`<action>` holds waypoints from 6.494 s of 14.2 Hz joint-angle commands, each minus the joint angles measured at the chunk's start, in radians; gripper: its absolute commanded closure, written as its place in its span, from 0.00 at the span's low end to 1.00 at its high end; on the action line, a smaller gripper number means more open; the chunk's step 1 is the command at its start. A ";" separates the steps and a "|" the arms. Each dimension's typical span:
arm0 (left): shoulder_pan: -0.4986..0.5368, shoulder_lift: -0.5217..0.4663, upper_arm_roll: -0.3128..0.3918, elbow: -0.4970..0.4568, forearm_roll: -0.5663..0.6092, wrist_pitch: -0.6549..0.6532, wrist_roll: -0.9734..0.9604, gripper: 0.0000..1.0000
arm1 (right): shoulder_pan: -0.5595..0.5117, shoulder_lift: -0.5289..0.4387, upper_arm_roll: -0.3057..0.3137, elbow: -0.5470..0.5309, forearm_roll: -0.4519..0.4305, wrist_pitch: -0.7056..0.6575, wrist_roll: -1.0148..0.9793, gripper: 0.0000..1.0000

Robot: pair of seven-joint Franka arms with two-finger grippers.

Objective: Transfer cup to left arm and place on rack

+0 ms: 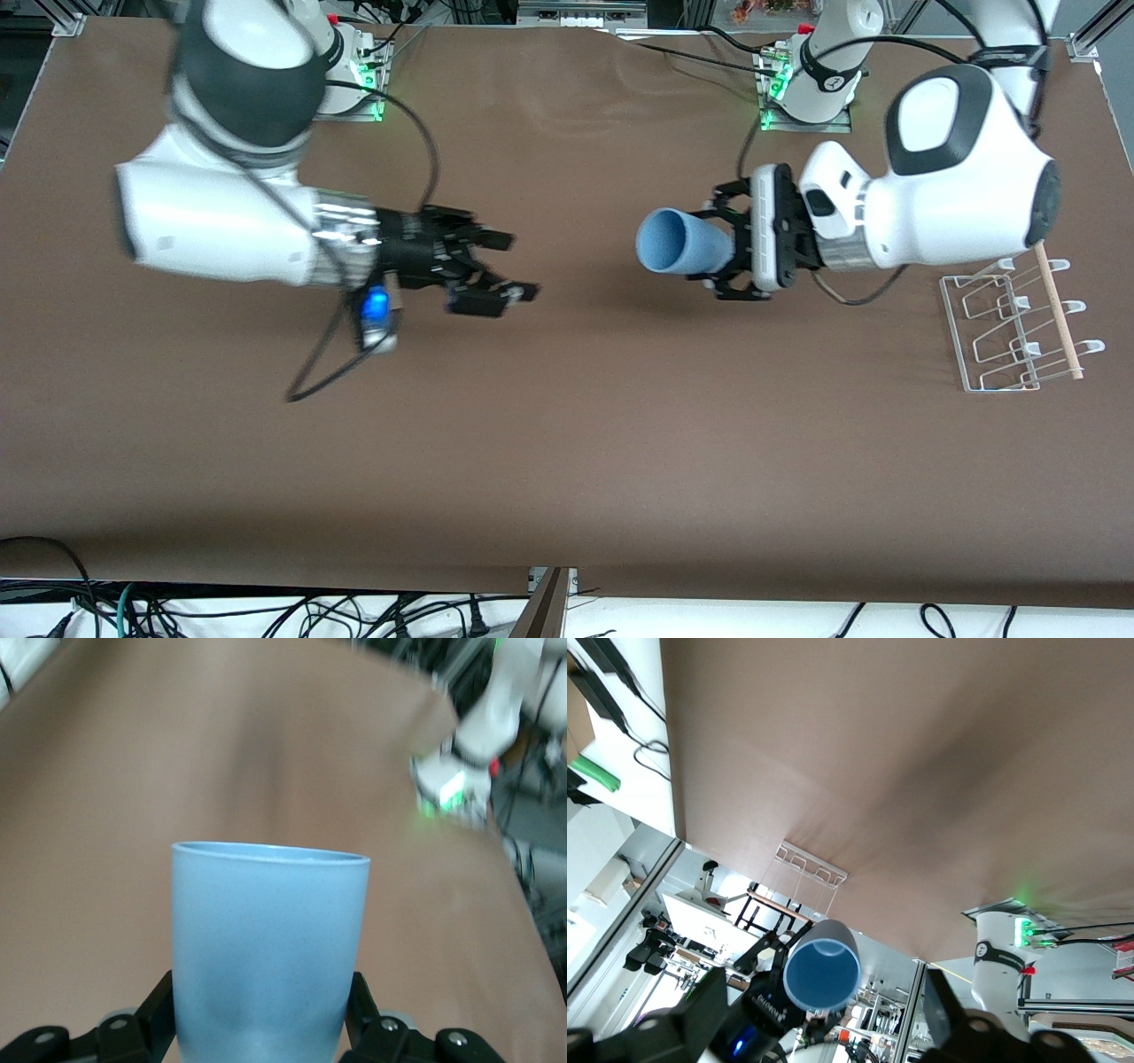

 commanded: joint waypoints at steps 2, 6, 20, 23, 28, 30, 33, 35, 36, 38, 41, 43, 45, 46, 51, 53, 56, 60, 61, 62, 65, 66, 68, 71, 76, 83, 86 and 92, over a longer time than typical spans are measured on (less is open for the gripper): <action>0.014 -0.008 0.004 0.048 0.303 -0.177 -0.053 0.87 | -0.092 -0.059 -0.015 -0.002 -0.192 -0.183 -0.140 0.00; 0.025 0.000 0.007 0.060 0.739 -0.308 -0.152 0.87 | -0.118 -0.088 -0.102 -0.002 -0.351 -0.288 -0.309 0.00; 0.134 0.084 0.005 -0.377 2.005 -0.227 -0.517 0.84 | -0.198 -0.491 -0.148 -0.566 -0.807 -0.147 -1.075 0.01; 0.137 0.081 0.002 -0.523 2.080 -0.227 -0.752 0.84 | -0.232 -0.487 -0.150 -0.555 -0.829 -0.145 -1.165 0.00; 0.147 0.107 0.002 -0.566 2.113 -0.213 -0.875 0.83 | -0.219 -0.456 -0.142 -0.508 -0.913 -0.144 -1.163 0.00; 0.161 0.128 0.001 -0.566 2.148 -0.205 -0.907 0.83 | -0.213 -0.456 -0.142 -0.506 -0.926 -0.145 -1.165 0.00; 0.146 0.164 -0.001 -0.560 2.148 -0.207 -0.933 0.83 | -0.147 -0.456 -0.142 -0.496 -0.923 -0.150 -1.145 0.00; 0.146 0.179 -0.002 -0.558 2.149 -0.205 -0.950 0.83 | -0.140 -0.456 -0.142 -0.493 -0.916 -0.150 -1.136 0.00; 0.146 0.184 -0.001 -0.558 2.153 -0.198 -0.965 0.83 | -0.138 -0.456 -0.142 -0.489 -0.915 -0.150 -1.127 0.00; 0.151 0.182 -0.001 -0.563 2.182 -0.193 -0.978 0.83 | -0.129 -0.456 -0.142 -0.468 -0.916 -0.142 -1.137 0.00; 0.151 0.181 -0.002 -0.563 2.183 -0.193 -0.978 0.83 | -0.107 -0.445 -0.144 -0.451 -0.926 -0.141 -1.127 0.00; 0.154 0.184 -0.001 -0.564 2.183 -0.191 -0.981 0.82 | -0.107 -0.445 -0.144 -0.450 -0.926 -0.139 -1.125 0.00; 0.151 0.199 -0.001 -0.558 2.186 -0.191 -0.981 0.81 | -0.109 -0.444 -0.145 -0.451 -0.923 -0.138 -1.119 0.00; 0.152 0.202 -0.001 -0.558 2.186 -0.190 -0.981 0.81 | -0.110 -0.444 -0.148 -0.450 -0.915 -0.138 -1.119 0.00; 0.160 0.214 0.002 -0.560 2.188 -0.156 -1.004 0.01 | -0.117 -0.444 -0.150 -0.450 -0.924 -0.132 -1.123 0.00; 0.158 0.208 -0.001 -0.558 2.188 -0.156 -1.004 0.00 | -0.115 -0.442 -0.150 -0.450 -0.924 -0.132 -1.123 0.00; 0.163 0.190 -0.001 -0.557 2.185 -0.151 -1.004 0.00 | -0.113 -0.434 -0.150 -0.445 -0.924 -0.132 -1.123 0.00; 0.157 0.141 -0.005 -0.526 2.092 -0.151 -1.001 0.00 | -0.110 -0.415 -0.148 -0.425 -0.926 -0.132 -1.125 0.00; 0.151 0.130 -0.015 -0.482 1.996 -0.154 -0.989 0.00 | -0.107 -0.411 -0.147 -0.425 -0.927 -0.132 -1.125 0.00; 0.151 0.116 -0.027 -0.438 1.906 -0.158 -0.987 0.00 | -0.106 -0.407 -0.145 -0.423 -0.927 -0.132 -1.125 0.00; 0.148 0.098 -0.033 -0.277 1.609 -0.190 -0.984 0.00 | -0.107 -0.405 -0.145 -0.423 -0.926 -0.132 -1.125 0.00; 0.144 0.101 -0.035 -0.235 1.562 -0.219 -0.986 0.00 | -0.106 -0.405 -0.145 -0.423 -0.927 -0.132 -1.125 0.00; 0.144 0.102 -0.054 -0.142 1.403 -0.234 -0.998 0.00 | -0.106 -0.405 -0.145 -0.423 -0.927 -0.132 -1.125 0.00; 0.146 0.109 -0.055 0.012 1.104 -0.297 -1.059 0.00 | -0.107 -0.402 -0.145 -0.422 -0.927 -0.132 -1.123 0.00; 0.149 0.092 -0.050 0.193 0.756 -0.363 -1.246 0.00 | -0.107 -0.401 -0.145 -0.422 -0.926 -0.132 -1.123 0.00; 0.040 -0.340 0.205 -0.221 0.609 0.064 -1.288 0.00 | -0.107 -0.401 -0.145 -0.416 -0.927 -0.132 -1.123 0.00; 0.042 -0.355 0.202 -0.264 0.612 0.076 -1.289 0.00 | -0.107 -0.401 -0.145 -0.416 -0.927 -0.132 -1.123 0.00; 0.071 -0.333 0.167 -0.248 0.614 0.074 -1.289 0.00 | -0.107 -0.401 -0.145 -0.416 -0.926 -0.132 -1.123 0.00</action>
